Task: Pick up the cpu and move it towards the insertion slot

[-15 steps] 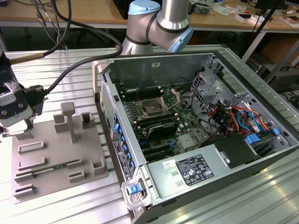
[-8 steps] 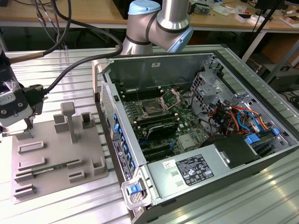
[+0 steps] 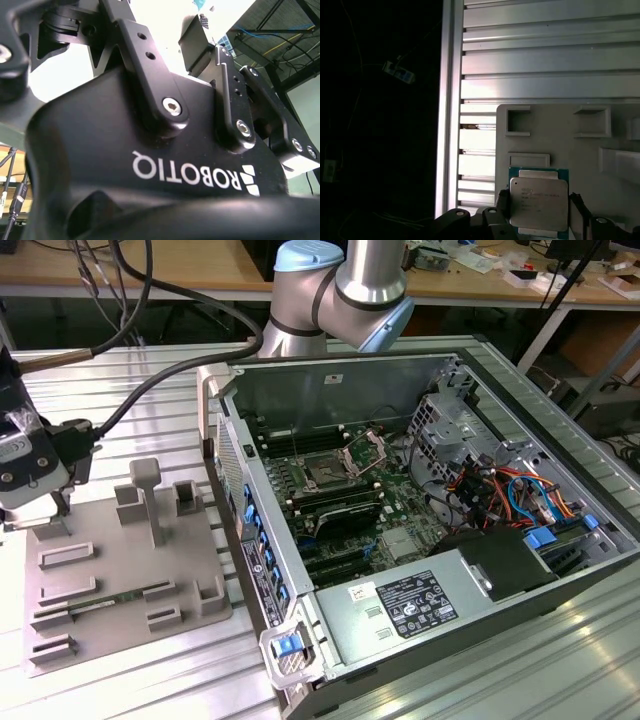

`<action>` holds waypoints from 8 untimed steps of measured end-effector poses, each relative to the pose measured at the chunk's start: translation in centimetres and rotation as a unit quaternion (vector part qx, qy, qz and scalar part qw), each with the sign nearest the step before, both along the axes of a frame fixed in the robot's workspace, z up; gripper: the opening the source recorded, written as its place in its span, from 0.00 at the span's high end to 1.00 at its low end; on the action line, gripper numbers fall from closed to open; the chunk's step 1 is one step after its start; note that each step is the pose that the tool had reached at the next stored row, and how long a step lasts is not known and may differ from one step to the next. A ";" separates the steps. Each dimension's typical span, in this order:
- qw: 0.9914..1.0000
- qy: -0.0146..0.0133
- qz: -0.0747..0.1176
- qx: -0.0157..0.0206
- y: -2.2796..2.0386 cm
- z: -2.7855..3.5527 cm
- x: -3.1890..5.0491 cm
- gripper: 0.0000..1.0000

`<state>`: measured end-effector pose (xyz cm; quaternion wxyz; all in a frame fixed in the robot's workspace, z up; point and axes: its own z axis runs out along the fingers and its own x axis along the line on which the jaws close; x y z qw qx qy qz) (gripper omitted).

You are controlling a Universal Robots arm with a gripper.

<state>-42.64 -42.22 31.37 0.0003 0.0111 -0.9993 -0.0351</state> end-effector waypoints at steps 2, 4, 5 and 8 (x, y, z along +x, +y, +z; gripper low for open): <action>1.000 0.000 0.000 0.000 0.00 0.06 0.00 0.45; 1.000 0.000 0.000 0.000 0.00 0.11 0.00 0.45; 1.000 0.000 0.000 0.000 0.00 0.16 0.00 0.45; 1.000 0.000 0.000 0.000 0.00 0.29 0.00 0.45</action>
